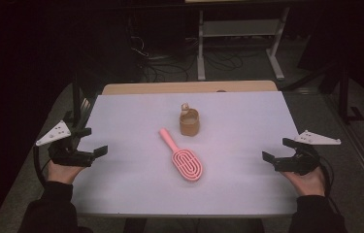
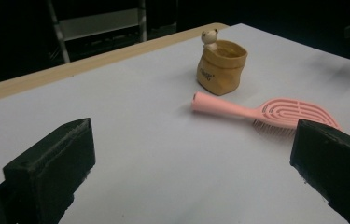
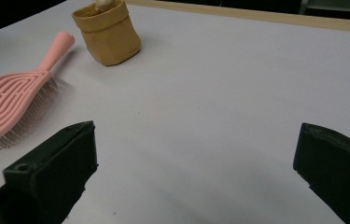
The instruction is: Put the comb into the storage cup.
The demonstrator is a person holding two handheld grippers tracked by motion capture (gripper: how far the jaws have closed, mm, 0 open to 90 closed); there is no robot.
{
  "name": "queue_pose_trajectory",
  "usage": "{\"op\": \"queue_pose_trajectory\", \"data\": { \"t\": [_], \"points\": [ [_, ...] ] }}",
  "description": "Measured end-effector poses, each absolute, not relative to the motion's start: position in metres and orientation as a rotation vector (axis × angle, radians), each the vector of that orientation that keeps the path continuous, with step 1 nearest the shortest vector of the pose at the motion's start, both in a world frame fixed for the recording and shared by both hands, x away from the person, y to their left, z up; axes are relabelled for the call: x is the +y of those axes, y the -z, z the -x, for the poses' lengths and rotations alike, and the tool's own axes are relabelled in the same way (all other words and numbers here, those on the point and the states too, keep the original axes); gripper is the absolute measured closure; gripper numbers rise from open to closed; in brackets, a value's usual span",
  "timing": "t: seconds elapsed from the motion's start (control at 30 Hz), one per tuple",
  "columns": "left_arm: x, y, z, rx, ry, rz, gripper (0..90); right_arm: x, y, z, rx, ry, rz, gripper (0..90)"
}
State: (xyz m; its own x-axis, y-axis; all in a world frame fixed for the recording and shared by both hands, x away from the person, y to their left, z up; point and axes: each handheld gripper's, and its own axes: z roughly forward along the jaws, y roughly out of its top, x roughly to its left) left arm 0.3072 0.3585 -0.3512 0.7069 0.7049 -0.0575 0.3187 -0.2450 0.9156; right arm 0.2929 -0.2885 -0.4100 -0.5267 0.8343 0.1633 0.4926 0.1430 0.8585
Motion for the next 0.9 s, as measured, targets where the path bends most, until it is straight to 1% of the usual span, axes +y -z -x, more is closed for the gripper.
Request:
{"op": "queue_pose_trajectory", "data": {
  "t": [0.5,0.9],
  "points": [
    [0.343,0.336,-0.324,0.766,-0.422,-1.903,0.0,-0.286,0.411,-0.293,2.093,-1.322,-1.27,0.0],
    [0.332,0.327,-0.337,0.748,-0.425,-1.939,0.0,-0.285,0.412,-0.294,2.1,-1.32,-1.273,0.0]
  ]
}}
